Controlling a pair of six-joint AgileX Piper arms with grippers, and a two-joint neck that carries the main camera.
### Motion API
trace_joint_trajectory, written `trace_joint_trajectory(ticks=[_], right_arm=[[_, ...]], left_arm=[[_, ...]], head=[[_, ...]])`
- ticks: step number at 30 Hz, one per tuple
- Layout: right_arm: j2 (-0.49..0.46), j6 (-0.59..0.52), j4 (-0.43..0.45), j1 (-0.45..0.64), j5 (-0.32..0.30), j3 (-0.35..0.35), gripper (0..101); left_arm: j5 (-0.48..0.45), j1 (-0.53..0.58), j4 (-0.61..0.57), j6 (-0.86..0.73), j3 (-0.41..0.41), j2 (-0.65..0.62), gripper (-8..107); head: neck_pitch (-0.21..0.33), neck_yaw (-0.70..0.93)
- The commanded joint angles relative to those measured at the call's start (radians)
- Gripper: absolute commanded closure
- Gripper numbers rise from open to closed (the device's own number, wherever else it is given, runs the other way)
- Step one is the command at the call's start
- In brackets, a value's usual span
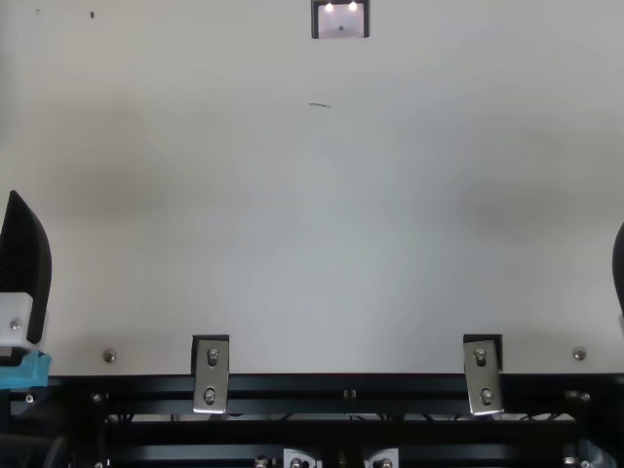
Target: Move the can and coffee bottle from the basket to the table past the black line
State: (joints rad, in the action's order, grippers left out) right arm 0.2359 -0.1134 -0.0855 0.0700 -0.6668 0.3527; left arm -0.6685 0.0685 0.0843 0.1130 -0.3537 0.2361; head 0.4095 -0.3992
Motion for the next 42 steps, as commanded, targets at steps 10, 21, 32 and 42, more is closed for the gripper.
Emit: trace_joint_trajectory(ticks=[10,21,32,42], right_arm=[[0.000,0.000,0.000,0.000,0.000,0.000,0],[0.000,0.000,0.000,0.000,0.000,0.000,0],[0.000,0.000,0.000,0.000,0.000,0.000,0],[0.007,0.007,0.003,0.001,0.003,0.007,0]], left_arm=[[0.000,0.000,0.000,0.000,0.000,0.000,9],[0.000,0.000,0.000,0.000,0.000,0.000,9],[0.000,0.000,0.000,0.000,0.000,0.000,9],[0.000,0.000,0.000,0.000,0.000,0.000,9]], head=[[0.027,0.010],[0.027,0.010],[0.027,0.010],[0.027,0.010]])
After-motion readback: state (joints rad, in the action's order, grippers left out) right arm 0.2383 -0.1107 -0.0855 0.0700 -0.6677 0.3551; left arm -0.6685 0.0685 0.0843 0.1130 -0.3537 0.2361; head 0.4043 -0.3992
